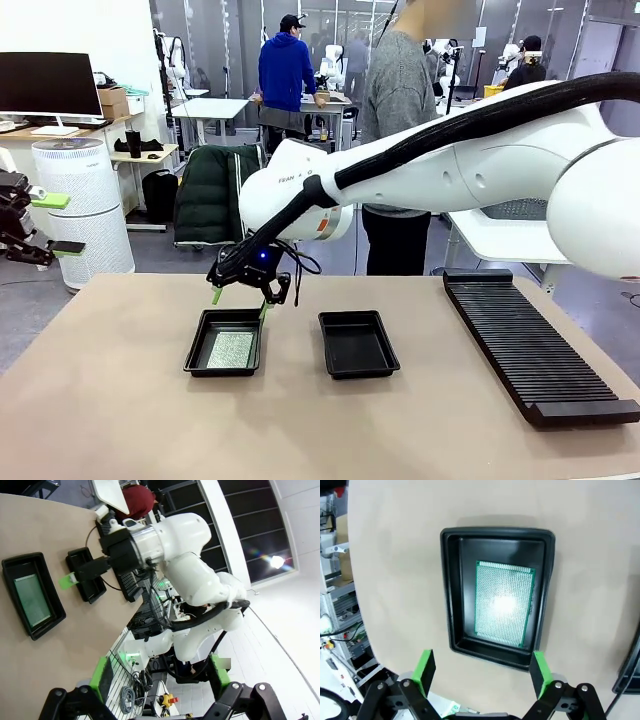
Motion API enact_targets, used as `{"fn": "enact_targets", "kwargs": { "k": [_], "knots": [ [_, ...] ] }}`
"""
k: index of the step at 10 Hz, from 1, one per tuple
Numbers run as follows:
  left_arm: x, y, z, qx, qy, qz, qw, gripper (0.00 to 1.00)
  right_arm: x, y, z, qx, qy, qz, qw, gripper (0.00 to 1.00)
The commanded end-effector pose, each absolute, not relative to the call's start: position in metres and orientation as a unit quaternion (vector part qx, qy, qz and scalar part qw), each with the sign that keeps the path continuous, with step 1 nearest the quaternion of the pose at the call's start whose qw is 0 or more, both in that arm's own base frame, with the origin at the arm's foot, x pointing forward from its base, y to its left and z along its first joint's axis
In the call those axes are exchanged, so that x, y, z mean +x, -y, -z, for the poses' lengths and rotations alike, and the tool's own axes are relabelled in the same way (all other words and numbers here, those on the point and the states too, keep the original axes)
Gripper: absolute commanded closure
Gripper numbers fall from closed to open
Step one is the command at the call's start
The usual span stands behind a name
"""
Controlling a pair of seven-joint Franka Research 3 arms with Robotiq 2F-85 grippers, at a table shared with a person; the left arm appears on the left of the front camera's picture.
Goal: Inspect and transfer BCBs to ESD trays.
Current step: Pick up the ESD tray and place it on the left side of the table.
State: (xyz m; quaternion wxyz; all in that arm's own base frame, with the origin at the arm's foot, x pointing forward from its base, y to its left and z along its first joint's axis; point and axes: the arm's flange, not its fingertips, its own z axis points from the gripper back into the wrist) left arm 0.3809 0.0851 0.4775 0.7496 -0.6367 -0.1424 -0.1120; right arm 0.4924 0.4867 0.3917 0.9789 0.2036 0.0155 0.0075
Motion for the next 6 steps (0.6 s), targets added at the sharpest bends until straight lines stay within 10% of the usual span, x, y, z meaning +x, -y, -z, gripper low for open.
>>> {"fn": "enact_targets", "kwargs": {
  "k": [1,6],
  "knots": [
    [0.386,-0.069,-0.495,-0.613,0.138,0.096,0.772,0.00,0.467,-0.452,-0.401,0.243,-0.010,-0.007,0.970,0.00],
    [0.400,-0.019,-0.503,-0.530,0.095,0.085,0.838,0.00,0.453,-0.395,-0.422,0.287,0.004,0.046,0.957,0.00]
  ]
}}
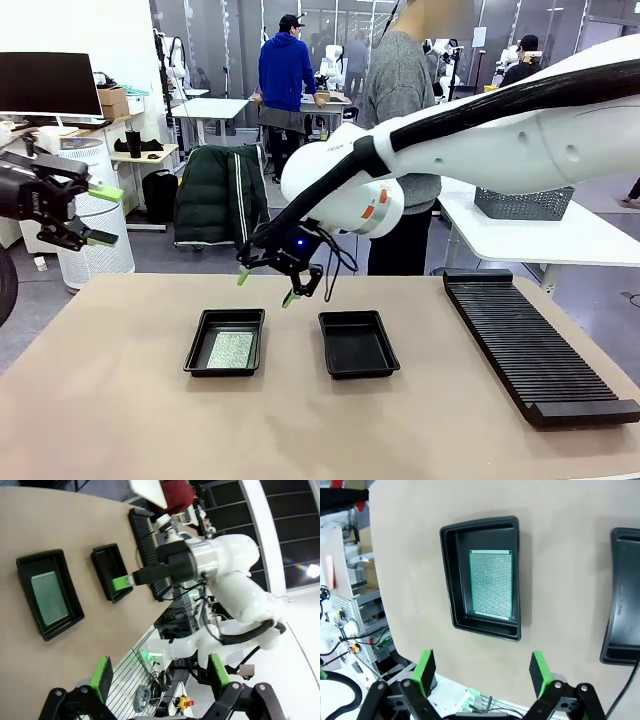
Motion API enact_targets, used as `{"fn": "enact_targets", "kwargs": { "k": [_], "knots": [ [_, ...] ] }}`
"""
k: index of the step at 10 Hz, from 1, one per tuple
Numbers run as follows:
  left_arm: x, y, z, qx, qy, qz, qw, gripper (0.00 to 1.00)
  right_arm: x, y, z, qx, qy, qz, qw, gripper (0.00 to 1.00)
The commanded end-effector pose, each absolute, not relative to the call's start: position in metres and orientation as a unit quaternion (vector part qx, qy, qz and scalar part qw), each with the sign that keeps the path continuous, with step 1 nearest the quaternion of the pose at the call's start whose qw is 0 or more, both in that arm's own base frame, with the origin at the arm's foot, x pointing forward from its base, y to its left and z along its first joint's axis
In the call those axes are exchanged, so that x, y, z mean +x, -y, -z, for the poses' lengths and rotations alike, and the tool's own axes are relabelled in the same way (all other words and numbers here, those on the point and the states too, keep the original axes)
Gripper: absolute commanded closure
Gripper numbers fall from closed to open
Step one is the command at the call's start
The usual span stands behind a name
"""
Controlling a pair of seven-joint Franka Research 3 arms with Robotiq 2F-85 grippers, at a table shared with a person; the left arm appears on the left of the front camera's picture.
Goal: Inspect and transfer BCBs to ESD trays.
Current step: Pick up the ESD tray and place it on the left side of the table.
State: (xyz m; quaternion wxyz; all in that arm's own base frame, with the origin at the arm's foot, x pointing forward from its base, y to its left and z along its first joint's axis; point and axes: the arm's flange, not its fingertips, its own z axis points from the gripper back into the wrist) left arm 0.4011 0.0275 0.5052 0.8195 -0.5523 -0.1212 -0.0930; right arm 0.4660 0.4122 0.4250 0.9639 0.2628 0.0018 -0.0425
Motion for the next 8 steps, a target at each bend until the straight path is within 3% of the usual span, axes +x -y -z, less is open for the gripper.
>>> {"fn": "enact_targets", "kwargs": {
  "k": [1,5,8],
  "knots": [
    [0.404,-0.009,-0.501,-0.509,0.086,0.078,0.853,0.00,0.451,-0.385,-0.426,0.305,0.006,0.049,0.951,0.00],
    [0.424,0.032,-0.482,-0.410,0.077,0.054,0.907,0.00,0.441,-0.350,-0.431,0.361,0.015,0.083,0.929,0.00],
    [0.441,0.061,-0.463,-0.332,0.067,0.046,0.940,0.00,0.434,-0.317,-0.429,0.396,0.013,0.052,0.917,0.00]
  ]
}}
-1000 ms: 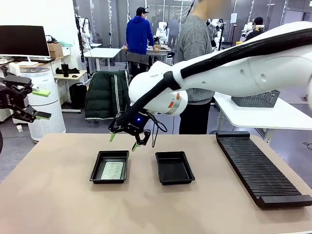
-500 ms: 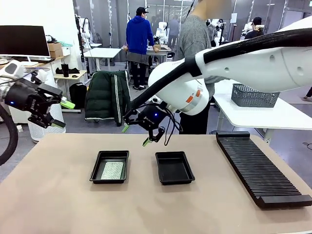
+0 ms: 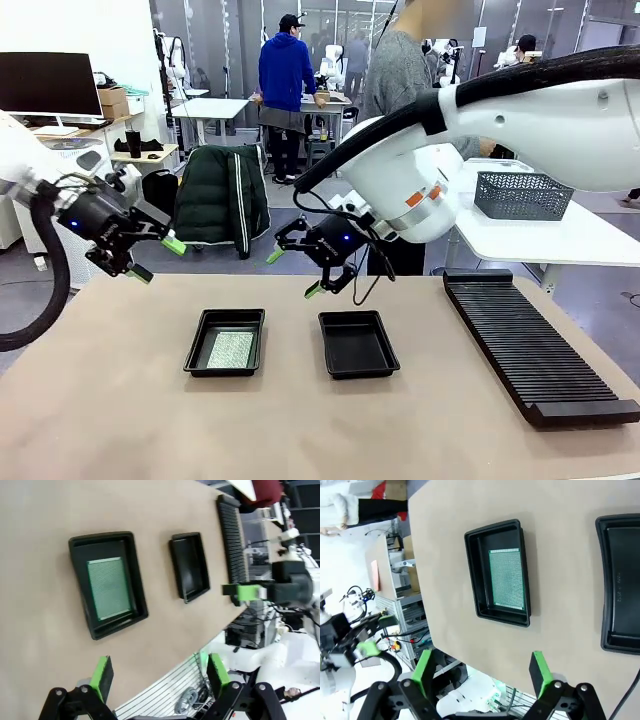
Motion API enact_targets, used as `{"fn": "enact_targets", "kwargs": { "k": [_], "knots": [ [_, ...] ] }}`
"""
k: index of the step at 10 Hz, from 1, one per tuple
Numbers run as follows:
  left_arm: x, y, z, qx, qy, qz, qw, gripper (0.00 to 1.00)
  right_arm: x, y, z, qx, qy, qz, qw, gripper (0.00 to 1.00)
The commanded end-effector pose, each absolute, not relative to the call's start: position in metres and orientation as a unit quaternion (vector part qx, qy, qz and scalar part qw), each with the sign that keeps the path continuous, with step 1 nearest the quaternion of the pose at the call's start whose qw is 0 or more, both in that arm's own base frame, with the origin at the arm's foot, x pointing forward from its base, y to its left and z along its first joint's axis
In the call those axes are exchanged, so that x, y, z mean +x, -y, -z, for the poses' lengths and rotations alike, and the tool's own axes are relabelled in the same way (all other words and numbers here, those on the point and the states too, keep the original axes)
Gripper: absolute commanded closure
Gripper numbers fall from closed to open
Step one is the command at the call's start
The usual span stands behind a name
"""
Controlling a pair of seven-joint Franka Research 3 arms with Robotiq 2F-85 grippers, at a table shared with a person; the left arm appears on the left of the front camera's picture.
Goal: Inspect and transfer BCBs to ESD trays.
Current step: Pick up the ESD tray and place it on the left side of the table.
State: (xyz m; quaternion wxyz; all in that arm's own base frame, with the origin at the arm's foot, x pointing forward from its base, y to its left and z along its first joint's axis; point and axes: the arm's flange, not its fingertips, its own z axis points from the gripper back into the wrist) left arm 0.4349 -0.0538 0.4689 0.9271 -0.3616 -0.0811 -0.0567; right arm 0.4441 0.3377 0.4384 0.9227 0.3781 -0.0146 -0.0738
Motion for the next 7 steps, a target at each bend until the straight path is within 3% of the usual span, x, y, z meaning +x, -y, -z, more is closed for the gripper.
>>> {"fn": "enact_targets", "kwargs": {
  "k": [1,7],
  "knots": [
    [0.446,0.071,-0.457,-0.302,0.069,0.049,0.949,0.00,0.432,-0.310,-0.428,0.397,0.011,0.042,0.917,0.00],
    [0.469,0.130,-0.423,-0.160,0.061,0.050,0.984,0.00,0.435,-0.288,-0.423,0.393,0.000,-0.007,0.919,0.00]
  ]
}}
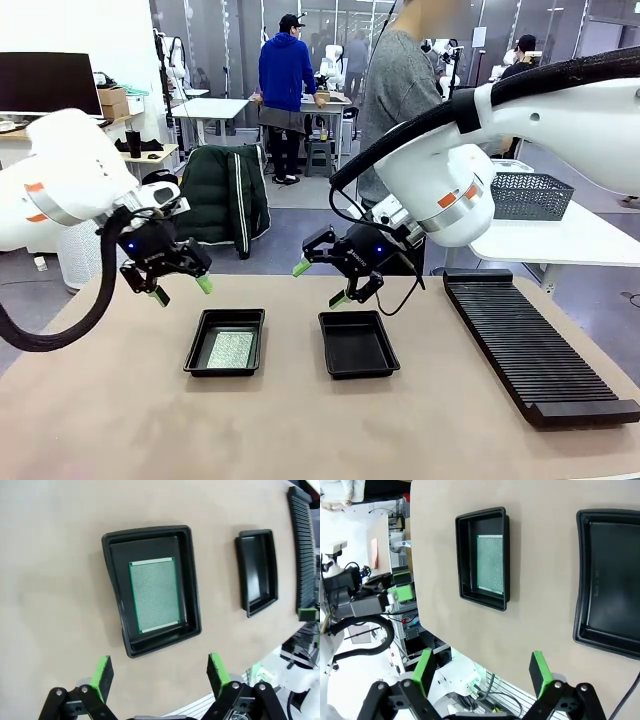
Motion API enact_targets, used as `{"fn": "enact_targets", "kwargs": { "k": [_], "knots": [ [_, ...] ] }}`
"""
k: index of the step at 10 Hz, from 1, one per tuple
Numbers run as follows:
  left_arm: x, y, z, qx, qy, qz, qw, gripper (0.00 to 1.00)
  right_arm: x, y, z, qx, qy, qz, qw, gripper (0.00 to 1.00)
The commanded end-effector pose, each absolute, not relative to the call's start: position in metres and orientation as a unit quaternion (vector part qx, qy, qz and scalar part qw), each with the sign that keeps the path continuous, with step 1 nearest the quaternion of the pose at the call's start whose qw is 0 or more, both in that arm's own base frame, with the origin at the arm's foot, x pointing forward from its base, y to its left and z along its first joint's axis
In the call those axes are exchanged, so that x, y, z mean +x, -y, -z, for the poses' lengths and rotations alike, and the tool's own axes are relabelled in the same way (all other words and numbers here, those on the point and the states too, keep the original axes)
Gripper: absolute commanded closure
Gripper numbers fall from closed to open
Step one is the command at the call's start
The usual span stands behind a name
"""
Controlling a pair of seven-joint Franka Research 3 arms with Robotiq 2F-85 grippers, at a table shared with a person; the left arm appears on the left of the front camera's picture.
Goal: Inspect and transfer BCBs to ESD trays.
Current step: Pick up the ESD tray and place it on the left side of the table.
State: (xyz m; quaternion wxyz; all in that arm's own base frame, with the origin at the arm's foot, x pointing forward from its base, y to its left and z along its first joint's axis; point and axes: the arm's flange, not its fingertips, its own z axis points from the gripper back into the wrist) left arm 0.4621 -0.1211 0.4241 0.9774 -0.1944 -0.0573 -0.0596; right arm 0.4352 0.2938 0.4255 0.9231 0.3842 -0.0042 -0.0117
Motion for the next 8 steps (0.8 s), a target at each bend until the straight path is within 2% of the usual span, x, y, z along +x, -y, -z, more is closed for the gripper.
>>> {"fn": "enact_targets", "kwargs": {
  "k": [1,8],
  "knots": [
    [0.473,0.136,-0.417,-0.144,0.061,0.051,0.986,0.00,0.435,-0.296,-0.426,0.383,0.007,0.017,0.923,0.00],
    [0.490,0.164,-0.361,-0.073,0.083,0.026,0.993,0.00,0.435,-0.296,-0.426,0.383,0.007,0.017,0.923,0.00]
  ]
}}
